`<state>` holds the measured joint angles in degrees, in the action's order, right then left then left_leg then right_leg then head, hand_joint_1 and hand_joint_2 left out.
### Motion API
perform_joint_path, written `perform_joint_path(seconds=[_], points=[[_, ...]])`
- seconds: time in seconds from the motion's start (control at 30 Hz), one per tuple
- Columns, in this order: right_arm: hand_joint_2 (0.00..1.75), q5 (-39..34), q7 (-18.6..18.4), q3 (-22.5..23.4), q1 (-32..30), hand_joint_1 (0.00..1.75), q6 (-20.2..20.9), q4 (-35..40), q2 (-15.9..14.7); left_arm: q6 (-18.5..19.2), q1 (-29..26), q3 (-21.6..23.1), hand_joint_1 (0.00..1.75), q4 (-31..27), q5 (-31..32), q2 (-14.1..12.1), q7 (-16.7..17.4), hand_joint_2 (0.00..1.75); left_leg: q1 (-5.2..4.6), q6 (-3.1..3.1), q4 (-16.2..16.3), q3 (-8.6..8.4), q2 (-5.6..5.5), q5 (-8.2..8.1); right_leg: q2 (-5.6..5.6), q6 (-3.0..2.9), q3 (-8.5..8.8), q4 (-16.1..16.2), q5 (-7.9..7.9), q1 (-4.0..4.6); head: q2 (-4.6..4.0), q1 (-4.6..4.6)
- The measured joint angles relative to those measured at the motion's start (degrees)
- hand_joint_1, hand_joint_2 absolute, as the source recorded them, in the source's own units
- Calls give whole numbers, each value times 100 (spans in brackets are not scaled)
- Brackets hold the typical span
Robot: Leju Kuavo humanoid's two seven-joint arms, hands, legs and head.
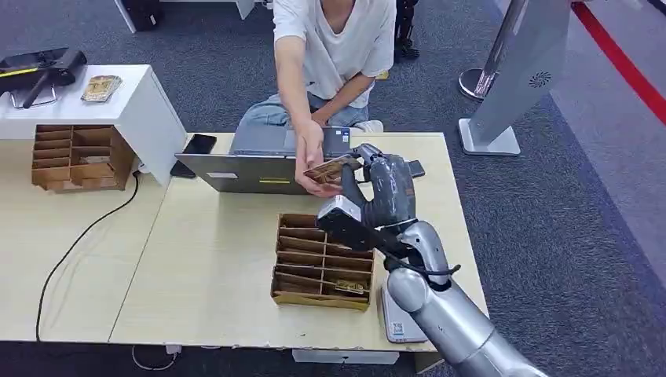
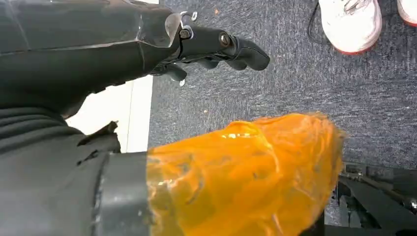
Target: Pass the card to the sensor for recognition and then transmit it.
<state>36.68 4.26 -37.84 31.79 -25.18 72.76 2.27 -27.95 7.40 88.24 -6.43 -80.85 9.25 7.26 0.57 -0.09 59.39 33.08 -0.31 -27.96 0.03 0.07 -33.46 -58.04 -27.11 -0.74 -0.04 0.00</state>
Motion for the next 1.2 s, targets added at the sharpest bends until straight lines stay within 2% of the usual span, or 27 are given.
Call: perform_joint_path(seconds=[0.17,0.2,0.23,0.27,0.57,0.6,0.8,1.07,1.2], points=[[175,-9,-13,-118,125,175,55,-214,186,17,1,2,0,0,7,0,0,0,0,0,0,0,2,0,2,0,0,0,0,0,0,0],[175,-20,-22,-146,146,138,72,-255,218,17,0,2,0,0,7,0,-2,0,0,0,0,0,2,0,2,0,0,0,0,0,0,-2],[175,-39,-48,-175,164,9,90,-278,238,17,1,2,0,0,7,0,0,0,0,0,0,0,2,0,2,0,0,0,0,0,0,-2],[175,-72,-57,-210,184,0,109,-312,255,17,1,2,0,0,4,-2,-2,0,0,0,0,0,2,0,2,0,0,0,0,0,0,0],[175,-540,57,-354,185,0,210,-426,293,9,-1,0,0,0,-59,-2,-42,0,0,0,0,-1,1,0,1,0,-1,1,0,0,0,-2],[0,-600,105,-363,160,0,206,-417,293,2,-1,2,0,0,-68,-2,-57,0,0,0,0,-1,2,0,1,0,-2,1,0,0,0,-2],[0,-1208,616,-376,-277,0,166,-7,184,-48,-3,0,0,0,-207,6,-81,0,0,-1,0,0,1,-2,1,0,-5,3,-1,0,0,0],[0,-1816,1401,-326,-1319,0,-20,1004,-236,-151,-12,-44,0,0,-369,17,-131,0,-1,2,0,4,1,-6,1,2,-7,6,-2,0,0,-2],[0,-1871,1626,-317,-1772,0,-101,1441,-392,-184,-12,-92,0,0,-418,28,-131,0,-1,0,0,4,2,-7,1,2,-8,6,-2,-1,0,0]])
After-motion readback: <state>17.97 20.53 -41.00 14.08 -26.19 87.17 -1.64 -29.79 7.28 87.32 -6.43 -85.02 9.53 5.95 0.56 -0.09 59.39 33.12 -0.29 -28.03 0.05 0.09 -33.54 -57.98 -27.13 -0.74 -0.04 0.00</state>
